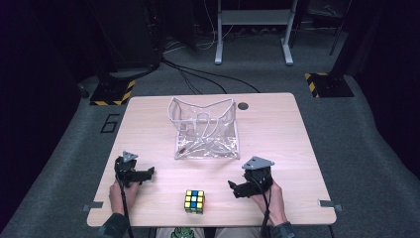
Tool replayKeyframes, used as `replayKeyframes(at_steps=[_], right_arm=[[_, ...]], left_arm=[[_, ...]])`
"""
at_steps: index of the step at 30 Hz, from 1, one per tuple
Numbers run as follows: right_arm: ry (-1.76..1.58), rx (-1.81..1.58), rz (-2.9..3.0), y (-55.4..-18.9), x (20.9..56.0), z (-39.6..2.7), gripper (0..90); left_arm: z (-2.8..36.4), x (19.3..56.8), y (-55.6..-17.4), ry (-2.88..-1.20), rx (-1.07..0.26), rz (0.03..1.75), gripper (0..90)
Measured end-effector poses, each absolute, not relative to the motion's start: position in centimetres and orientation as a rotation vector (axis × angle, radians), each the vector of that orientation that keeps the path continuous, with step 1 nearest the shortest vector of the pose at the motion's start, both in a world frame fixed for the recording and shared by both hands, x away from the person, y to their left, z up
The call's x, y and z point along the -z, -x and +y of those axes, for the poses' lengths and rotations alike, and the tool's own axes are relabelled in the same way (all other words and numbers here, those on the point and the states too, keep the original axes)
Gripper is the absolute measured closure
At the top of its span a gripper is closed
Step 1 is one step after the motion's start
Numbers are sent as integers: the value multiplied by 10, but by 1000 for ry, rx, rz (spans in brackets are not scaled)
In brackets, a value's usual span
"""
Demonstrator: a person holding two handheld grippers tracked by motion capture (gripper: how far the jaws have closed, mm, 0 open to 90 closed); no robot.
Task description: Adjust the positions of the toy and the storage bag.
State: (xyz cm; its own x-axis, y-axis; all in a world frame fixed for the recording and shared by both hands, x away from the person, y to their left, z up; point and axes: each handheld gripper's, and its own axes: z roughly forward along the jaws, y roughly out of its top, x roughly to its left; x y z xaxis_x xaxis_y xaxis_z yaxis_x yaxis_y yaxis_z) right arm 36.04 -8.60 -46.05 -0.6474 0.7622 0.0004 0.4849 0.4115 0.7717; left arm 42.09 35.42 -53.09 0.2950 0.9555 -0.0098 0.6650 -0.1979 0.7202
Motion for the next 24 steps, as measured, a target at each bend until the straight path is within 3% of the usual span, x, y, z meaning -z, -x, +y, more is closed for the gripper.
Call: replayKeyframes(at_steps=[24], right_arm=[[-1025,-1138,2362,-350,464,-69,6]], left_arm=[[354,531,-422,-1942,-610,1446,20]])
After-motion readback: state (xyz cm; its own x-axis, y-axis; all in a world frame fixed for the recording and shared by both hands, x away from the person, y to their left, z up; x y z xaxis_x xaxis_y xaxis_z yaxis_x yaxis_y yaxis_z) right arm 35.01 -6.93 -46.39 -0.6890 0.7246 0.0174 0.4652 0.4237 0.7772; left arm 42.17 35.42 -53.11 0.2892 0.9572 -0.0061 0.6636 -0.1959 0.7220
